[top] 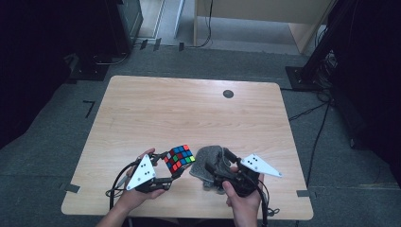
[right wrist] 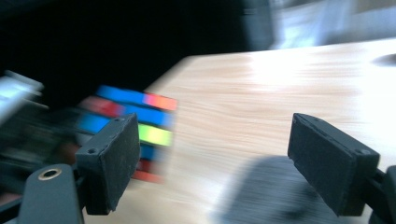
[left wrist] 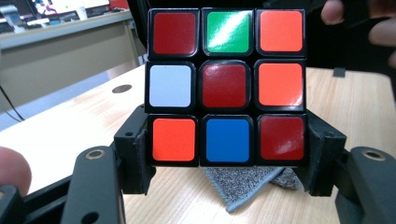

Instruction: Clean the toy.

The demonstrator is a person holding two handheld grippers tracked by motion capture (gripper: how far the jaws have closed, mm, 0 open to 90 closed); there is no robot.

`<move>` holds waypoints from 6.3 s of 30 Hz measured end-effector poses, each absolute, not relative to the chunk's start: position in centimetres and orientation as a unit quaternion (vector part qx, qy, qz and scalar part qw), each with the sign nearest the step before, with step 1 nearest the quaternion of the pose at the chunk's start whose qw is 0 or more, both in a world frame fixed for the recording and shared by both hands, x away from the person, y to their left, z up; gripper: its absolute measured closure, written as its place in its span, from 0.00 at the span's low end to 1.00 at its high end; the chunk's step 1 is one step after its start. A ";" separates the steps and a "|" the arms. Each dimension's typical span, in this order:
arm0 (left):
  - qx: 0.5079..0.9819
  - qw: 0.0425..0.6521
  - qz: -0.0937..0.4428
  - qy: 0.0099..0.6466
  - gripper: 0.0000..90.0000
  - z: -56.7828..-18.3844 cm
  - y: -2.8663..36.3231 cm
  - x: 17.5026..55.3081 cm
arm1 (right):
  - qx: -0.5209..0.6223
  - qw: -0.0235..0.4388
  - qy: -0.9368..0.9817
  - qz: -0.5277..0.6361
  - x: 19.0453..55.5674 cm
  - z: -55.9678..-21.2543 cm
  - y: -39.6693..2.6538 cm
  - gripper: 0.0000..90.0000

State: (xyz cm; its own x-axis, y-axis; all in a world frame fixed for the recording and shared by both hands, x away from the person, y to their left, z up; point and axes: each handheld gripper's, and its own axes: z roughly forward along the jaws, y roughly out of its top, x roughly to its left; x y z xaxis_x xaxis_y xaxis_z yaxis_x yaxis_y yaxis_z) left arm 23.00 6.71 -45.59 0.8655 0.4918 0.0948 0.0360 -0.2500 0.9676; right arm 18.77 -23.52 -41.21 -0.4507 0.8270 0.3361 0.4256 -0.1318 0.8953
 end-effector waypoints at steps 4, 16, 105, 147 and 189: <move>0.762 0.586 0.196 0.193 0.38 -45.5 7.1 23.3 | 0.513 0.221 0.657 0.507 19.6 -43.0 -24.5 0.21; 0.753 0.592 0.180 0.223 0.38 -45.4 7.7 23.8 | 0.524 0.197 0.721 0.408 21.9 -49.3 -23.4 0.21; 0.798 0.558 0.204 0.105 0.38 -45.8 4.5 20.8 | 0.381 0.166 0.687 0.596 17.3 -41.9 -20.3 0.79; 0.785 0.576 0.187 0.130 0.38 -45.1 5.6 21.6 | 0.423 0.143 0.683 0.577 17.9 -42.7 -20.7 0.78; 0.780 0.578 0.192 0.140 0.38 -44.6 6.0 21.8 | 0.428 0.164 0.686 0.565 17.8 -43.3 -20.6 0.77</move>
State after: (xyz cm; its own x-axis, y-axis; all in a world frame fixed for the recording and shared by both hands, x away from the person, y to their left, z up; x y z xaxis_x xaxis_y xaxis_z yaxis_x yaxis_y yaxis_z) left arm 21.83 6.00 -44.64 0.8873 0.4404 0.1372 -0.0032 -0.2916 0.9565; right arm 17.82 -20.59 -43.33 -0.5795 0.7729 0.2585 0.4009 -0.0058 0.9161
